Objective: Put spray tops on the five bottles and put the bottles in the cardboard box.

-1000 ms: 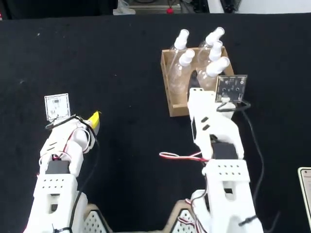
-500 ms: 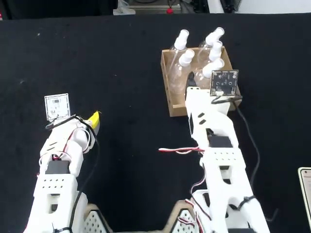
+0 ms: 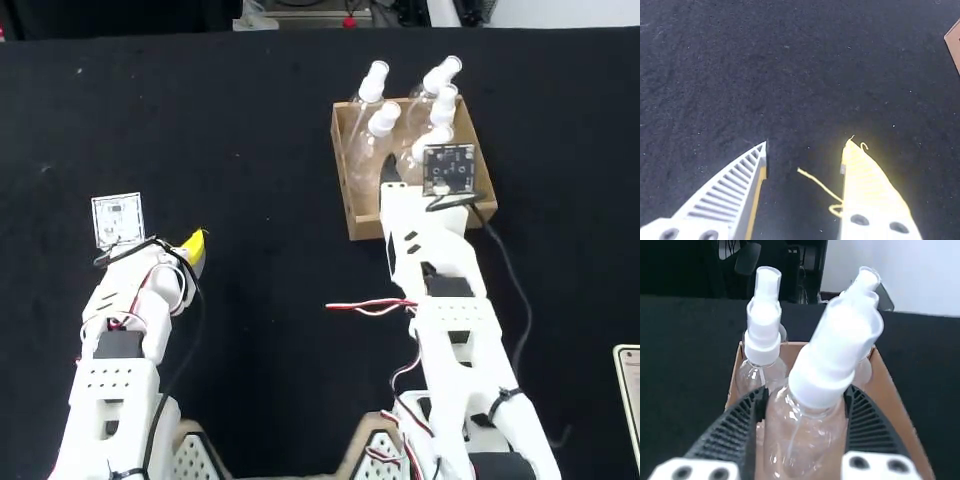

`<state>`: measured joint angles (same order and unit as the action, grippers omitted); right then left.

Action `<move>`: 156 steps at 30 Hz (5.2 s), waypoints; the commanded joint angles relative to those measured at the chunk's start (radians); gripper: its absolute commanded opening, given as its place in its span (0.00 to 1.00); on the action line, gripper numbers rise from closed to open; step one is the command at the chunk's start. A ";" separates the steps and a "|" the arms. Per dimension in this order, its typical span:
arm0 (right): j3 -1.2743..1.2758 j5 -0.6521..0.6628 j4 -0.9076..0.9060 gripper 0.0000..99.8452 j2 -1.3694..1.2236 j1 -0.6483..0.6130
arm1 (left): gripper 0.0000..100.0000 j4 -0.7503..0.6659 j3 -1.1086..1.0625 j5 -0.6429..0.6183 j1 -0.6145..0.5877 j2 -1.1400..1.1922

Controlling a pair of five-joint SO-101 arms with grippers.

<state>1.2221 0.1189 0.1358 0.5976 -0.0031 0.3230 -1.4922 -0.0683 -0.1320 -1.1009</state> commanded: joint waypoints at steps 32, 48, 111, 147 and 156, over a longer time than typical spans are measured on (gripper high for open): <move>0.035 0.048 0.031 0.15 -0.001 0.008 | 0.24 -0.021 0.005 -0.002 0.013 -0.009; 0.058 0.048 0.025 0.15 -0.001 0.006 | 0.24 -0.021 0.005 -0.002 0.013 -0.009; -0.036 0.040 0.026 0.30 -0.137 -0.021 | 0.24 -0.021 0.005 -0.002 0.013 -0.009; -0.033 0.046 0.023 0.19 -0.137 -0.037 | 0.24 -0.020 0.005 -0.002 0.013 -0.009; -0.064 0.046 -0.008 0.18 -0.136 0.021 | 0.24 -0.020 0.005 -0.002 0.013 -0.009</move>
<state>1.2313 0.1573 0.1450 0.4687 -0.0031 0.3230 -1.4922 -0.0683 -0.1320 -1.1009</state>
